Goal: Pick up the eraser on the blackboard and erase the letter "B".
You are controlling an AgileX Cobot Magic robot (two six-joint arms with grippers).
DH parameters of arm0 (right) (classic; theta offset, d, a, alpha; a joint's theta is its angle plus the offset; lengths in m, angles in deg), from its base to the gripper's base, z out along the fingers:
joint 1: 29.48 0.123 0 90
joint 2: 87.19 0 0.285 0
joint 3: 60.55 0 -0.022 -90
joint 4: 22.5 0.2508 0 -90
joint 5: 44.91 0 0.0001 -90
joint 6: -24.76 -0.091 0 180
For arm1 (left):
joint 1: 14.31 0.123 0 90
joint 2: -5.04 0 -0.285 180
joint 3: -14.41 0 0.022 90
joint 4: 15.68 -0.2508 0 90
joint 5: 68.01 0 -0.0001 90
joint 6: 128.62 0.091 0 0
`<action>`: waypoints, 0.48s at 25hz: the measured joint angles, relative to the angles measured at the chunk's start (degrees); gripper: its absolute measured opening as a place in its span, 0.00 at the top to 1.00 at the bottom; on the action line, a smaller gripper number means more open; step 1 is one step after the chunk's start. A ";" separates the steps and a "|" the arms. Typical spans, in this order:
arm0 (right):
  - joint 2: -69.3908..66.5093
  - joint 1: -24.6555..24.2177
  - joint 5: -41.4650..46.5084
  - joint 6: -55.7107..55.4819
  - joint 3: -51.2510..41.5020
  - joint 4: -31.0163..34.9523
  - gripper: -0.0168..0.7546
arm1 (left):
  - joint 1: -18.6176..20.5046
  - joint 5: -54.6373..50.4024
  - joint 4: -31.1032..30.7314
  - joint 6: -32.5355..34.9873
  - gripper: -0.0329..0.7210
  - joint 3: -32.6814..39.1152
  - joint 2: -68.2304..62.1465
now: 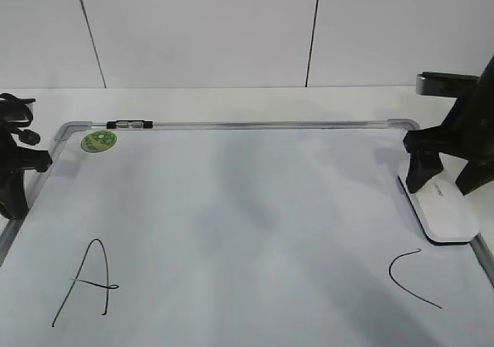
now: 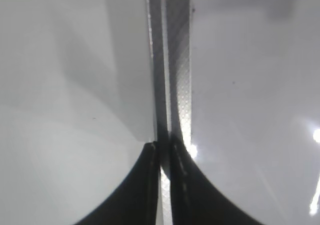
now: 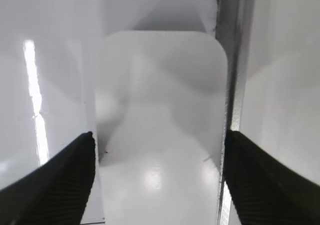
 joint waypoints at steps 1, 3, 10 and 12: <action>0.00 0.00 1.34 0.00 0.58 0.00 0.19 | 0.00 0.00 0.00 0.00 0.93 0.00 0.00; -0.07 0.00 4.08 0.00 2.22 0.00 0.20 | 0.00 0.00 0.00 0.00 0.93 0.00 0.00; -0.07 0.00 13.43 0.00 11.08 0.00 0.21 | 0.00 -0.05 0.00 0.00 0.93 0.00 0.00; -0.07 0.00 13.65 -0.25 12.18 0.09 0.21 | 0.00 -0.05 0.00 0.00 0.93 0.00 0.00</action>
